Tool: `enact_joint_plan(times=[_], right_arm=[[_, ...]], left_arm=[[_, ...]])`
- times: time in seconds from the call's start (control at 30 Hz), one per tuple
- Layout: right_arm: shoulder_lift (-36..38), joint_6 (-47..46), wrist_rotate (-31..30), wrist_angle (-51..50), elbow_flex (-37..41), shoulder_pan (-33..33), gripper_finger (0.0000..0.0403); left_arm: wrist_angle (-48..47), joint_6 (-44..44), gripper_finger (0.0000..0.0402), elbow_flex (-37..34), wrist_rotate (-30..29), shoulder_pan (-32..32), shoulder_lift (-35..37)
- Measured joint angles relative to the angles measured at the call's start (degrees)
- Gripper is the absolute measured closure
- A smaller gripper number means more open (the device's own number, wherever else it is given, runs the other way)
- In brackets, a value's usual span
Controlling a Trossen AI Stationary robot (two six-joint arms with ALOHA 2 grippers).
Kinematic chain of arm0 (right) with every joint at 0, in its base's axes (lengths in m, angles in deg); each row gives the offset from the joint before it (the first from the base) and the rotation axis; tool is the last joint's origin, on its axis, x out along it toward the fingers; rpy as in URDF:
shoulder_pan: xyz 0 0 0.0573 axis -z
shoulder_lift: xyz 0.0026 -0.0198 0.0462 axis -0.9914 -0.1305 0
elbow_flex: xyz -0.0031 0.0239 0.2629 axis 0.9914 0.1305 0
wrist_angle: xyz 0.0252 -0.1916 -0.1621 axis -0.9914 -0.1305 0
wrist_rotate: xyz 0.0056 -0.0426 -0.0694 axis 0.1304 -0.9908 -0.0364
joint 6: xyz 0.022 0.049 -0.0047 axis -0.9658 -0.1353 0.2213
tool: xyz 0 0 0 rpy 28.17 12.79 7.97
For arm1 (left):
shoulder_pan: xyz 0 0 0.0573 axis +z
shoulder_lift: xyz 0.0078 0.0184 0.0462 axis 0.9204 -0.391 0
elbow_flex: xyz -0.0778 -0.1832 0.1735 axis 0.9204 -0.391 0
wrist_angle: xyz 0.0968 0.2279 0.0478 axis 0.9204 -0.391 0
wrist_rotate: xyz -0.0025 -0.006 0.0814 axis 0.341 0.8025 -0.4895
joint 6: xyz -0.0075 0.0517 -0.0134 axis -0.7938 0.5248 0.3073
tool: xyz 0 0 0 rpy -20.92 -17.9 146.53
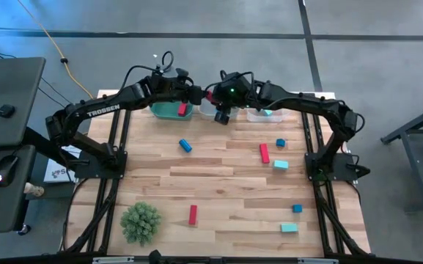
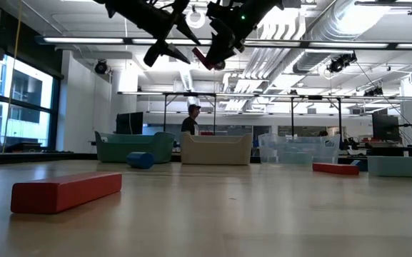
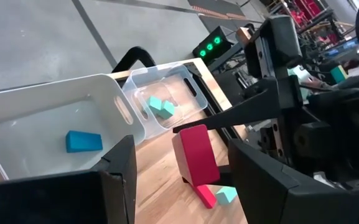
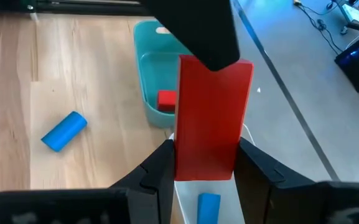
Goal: Sort & place blocks by color
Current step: Put the red block into the green bin
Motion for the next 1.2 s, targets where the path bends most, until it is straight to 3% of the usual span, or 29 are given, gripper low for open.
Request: enact_joint_plan(times=[0.8, 1.2], right_arm=[[0.0, -0.04, 2.65, 4.96, 0.0, -1.11, 0.0296], [-0.04, -0.02, 2.34, 5.3, 0.0, -1.09, 0.0296]], left_arm=[[-0.07, 0.61, 0.0234, 0.0, -0.87, -0.02, 0.0], [0.02, 3.45, 0.0362, 0.02, -0.84, -0.04, 0.02]])
